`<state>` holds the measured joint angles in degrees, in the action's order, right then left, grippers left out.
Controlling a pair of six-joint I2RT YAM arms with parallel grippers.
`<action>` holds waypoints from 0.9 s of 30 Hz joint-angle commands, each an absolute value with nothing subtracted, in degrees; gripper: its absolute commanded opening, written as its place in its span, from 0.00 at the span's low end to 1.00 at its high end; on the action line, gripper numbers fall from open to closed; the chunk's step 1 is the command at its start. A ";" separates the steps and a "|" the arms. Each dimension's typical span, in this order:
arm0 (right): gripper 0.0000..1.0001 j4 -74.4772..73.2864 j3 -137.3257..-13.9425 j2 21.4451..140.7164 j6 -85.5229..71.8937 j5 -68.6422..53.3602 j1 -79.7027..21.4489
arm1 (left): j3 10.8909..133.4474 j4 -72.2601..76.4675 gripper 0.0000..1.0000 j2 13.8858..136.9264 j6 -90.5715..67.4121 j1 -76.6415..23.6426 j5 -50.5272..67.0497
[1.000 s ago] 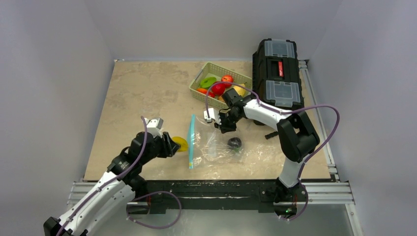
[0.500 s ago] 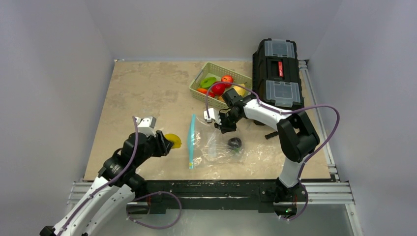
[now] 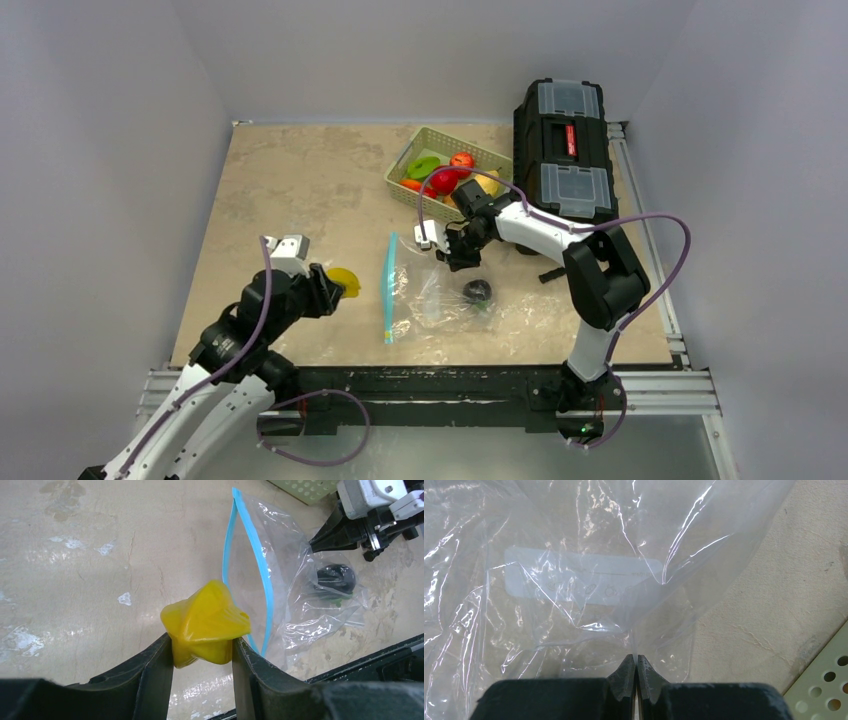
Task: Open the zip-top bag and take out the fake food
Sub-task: Place the fake fruit in the bin.
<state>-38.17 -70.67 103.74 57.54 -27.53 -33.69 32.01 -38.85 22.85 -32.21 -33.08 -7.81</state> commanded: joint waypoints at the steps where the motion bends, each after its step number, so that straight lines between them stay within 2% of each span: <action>1: 0.00 -38.93 -70.63 103.40 58.23 -27.14 -33.40 | 36.09 -38.78 0.00 22.32 -29.97 -33.27 -9.92; 17: 0.00 -39.20 -70.70 103.75 58.43 -27.22 -33.35 | 42.49 -39.66 0.00 24.09 -26.95 -33.23 -12.41; 27: 0.00 -39.37 -70.68 103.89 58.39 -27.33 -33.40 | 43.80 -33.48 0.00 28.40 -27.14 -33.24 -10.41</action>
<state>-38.48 -70.67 103.77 57.71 -27.53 -33.67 41.06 -39.09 26.59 -27.88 -33.08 -11.11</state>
